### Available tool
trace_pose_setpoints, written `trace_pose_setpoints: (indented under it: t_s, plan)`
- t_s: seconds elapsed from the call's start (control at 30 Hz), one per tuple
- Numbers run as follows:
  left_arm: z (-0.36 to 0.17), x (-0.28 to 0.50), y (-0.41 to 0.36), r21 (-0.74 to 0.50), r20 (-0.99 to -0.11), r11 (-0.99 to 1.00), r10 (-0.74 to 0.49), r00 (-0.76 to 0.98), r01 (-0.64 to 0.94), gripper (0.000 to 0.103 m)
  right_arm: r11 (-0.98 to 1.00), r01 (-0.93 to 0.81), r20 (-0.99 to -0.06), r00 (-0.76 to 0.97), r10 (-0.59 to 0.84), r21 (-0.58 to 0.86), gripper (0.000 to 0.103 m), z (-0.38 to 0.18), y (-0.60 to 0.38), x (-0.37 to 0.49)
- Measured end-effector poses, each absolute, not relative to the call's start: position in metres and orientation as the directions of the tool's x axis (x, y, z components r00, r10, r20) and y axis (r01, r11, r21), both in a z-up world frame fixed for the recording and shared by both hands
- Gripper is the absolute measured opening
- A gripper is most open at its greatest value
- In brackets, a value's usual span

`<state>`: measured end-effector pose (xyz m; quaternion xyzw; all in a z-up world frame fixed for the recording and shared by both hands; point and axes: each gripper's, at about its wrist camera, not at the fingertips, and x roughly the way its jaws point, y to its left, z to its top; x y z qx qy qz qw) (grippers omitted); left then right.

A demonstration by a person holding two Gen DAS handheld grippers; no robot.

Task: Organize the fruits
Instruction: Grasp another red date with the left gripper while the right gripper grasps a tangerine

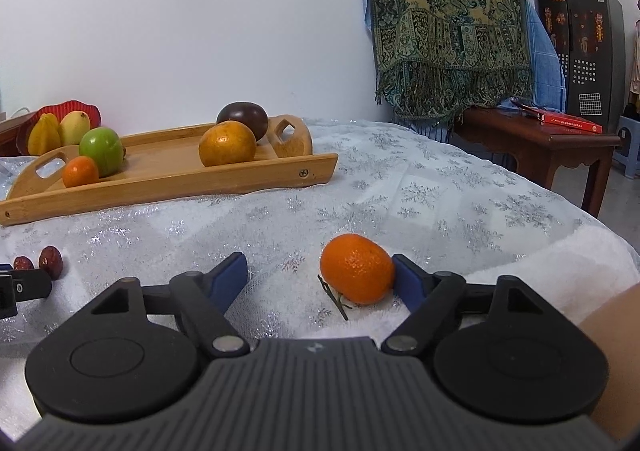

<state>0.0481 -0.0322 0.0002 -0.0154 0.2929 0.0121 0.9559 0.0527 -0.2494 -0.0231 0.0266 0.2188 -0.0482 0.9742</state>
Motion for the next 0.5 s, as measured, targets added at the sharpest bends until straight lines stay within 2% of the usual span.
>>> trace_pose_setpoints:
  t_s: [0.3,0.5]
  plan:
    - [-0.0006,0.0487,-0.0341,-0.011,-0.558,0.999,0.021,0.830,-0.033,0.036,0.995,0.094,-0.428,0.901,-0.074,0.026,0.071,-0.0241,-0.2469,0.0514]
    - [0.0023,0.0521,-0.0341,-0.008,-0.557,1.000,0.016,0.831,-0.025,0.025,0.995,0.098,-0.425,0.902,-0.079,0.022,0.068,-0.0240,-0.2462,0.0508]
